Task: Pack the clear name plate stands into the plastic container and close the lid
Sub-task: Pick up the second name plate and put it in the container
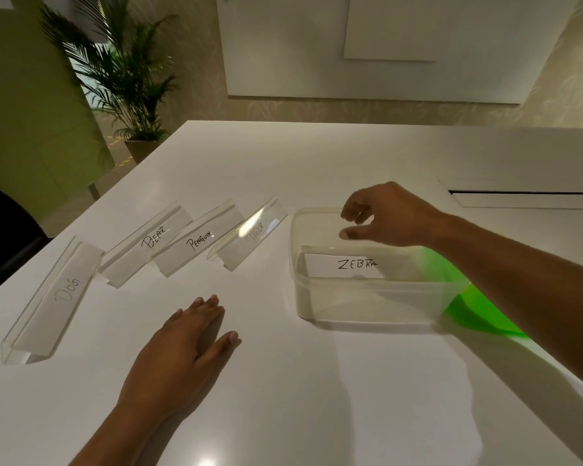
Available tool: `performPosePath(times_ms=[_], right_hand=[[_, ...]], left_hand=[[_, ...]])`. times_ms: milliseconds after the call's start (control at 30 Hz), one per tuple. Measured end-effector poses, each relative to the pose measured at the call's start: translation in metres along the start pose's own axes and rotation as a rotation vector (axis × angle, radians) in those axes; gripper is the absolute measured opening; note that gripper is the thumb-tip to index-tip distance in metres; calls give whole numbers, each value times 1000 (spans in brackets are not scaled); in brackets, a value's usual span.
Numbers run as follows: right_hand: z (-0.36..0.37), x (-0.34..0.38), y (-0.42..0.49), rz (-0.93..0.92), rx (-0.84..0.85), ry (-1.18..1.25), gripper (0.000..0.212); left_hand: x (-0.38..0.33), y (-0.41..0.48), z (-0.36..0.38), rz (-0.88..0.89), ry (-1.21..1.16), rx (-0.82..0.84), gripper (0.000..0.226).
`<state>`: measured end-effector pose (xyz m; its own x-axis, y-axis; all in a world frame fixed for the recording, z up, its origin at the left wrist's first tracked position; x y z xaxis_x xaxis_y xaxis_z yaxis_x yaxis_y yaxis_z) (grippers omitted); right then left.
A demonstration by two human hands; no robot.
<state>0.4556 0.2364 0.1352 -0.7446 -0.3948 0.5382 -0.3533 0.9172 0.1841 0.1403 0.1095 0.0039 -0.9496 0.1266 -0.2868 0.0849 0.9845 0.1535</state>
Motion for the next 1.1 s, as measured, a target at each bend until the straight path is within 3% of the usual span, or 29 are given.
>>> performPosePath(times_ms=[133, 200, 300, 433, 533, 800, 1100], right_hand=[[-5, 50, -29, -110, -298, 347, 21], [14, 78, -53, -181, -368, 489, 13], [56, 123, -87, -302, -401, 503, 5], [120, 152, -103, -271, -282, 403, 9], [163, 149, -96, -145, -167, 259, 24], [217, 134, -89, 97, -65, -9, 68], [218, 133, -88, 207, -79, -44, 66]], left_hand=[[-1, -1, -2, 0, -39, -5, 76], [1, 0, 0, 20, -58, 32, 72], [7, 3, -1, 35, -129, 91, 66], [20, 5, -13, 81, -158, 125, 69], [34, 5, -22, 160, -59, 131, 73], [62, -17, -14, 315, 79, 102, 79], [65, -15, -12, 374, 103, 116, 82]])
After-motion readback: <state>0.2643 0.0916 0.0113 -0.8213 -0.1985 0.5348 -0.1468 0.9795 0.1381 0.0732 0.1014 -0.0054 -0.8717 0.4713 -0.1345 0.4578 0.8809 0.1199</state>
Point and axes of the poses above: each hand's wrist, its own y-axis towards the middle knuckle, its own z-axis out of the palm, x = y × z, the point moved 5 cm from there along y, towards the middle knuckle, and after that the axes turned 12 degrees about y, right-handed, at the moved point
